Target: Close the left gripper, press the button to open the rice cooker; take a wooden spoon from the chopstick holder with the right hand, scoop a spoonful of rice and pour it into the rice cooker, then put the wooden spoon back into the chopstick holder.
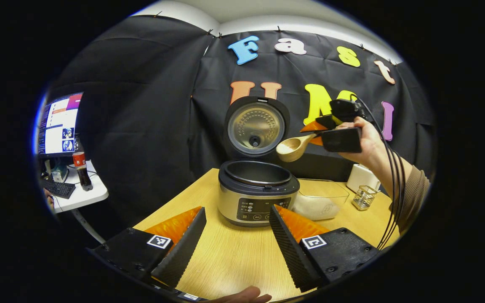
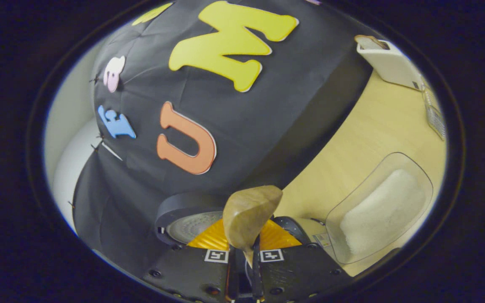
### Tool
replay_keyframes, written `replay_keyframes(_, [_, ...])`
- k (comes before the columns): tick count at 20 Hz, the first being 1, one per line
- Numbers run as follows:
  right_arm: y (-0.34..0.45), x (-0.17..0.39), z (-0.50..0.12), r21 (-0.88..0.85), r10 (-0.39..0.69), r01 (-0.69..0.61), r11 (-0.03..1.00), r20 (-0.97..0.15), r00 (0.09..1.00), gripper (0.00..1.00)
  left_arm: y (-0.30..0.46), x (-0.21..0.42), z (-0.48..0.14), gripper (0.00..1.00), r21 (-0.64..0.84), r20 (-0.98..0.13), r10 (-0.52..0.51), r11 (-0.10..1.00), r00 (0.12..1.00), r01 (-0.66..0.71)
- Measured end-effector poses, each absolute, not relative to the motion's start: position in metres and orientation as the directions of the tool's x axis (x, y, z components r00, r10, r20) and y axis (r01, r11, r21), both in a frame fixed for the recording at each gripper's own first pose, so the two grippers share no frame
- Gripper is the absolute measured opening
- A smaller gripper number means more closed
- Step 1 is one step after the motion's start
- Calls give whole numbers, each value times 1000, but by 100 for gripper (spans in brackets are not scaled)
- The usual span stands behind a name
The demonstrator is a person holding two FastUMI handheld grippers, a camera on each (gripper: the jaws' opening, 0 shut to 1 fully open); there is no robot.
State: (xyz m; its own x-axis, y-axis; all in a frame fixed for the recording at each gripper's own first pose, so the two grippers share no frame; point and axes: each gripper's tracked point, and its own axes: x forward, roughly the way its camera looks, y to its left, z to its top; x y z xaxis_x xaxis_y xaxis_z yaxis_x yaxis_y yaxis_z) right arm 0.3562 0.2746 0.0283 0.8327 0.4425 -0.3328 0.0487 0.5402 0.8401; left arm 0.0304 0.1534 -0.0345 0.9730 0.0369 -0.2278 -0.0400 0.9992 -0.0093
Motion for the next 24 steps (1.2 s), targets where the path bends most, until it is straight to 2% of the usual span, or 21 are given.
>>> replay_keyframes(6, [333, 357, 22, 609, 398, -89, 788, -393, 829, 12, 161, 29, -35, 97, -10, -233, 53, 998, 971, -57])
replay_keyframes(8, [342, 355, 25, 529, 373, -127, 839, -390, 842, 10, 161, 30, -32, 97, -7, -229, 56, 998, 972, -59])
replay_keyframes(9, [345, 354, 25, 487, 362, -144, 861, -388, 848, 12, 164, 28, -32, 96, -6, -229, 62, 998, 971, -66])
replay_keyframes(13, [343, 360, 26, 275, 294, -194, 942, -391, 872, 12, 170, 30, -32, 97, -28, -224, 64, 997, 972, -73])
replay_keyframes(18, [351, 358, 35, -16, 251, -271, 962, -333, 909, 12, 168, 34, -42, 97, -28, -254, 60, 997, 965, -69])
replay_keyframes(24, [368, 358, 28, -193, 263, -337, 922, -326, 908, 12, 182, 32, -46, 97, -3, -266, 110, 993, 958, -115])
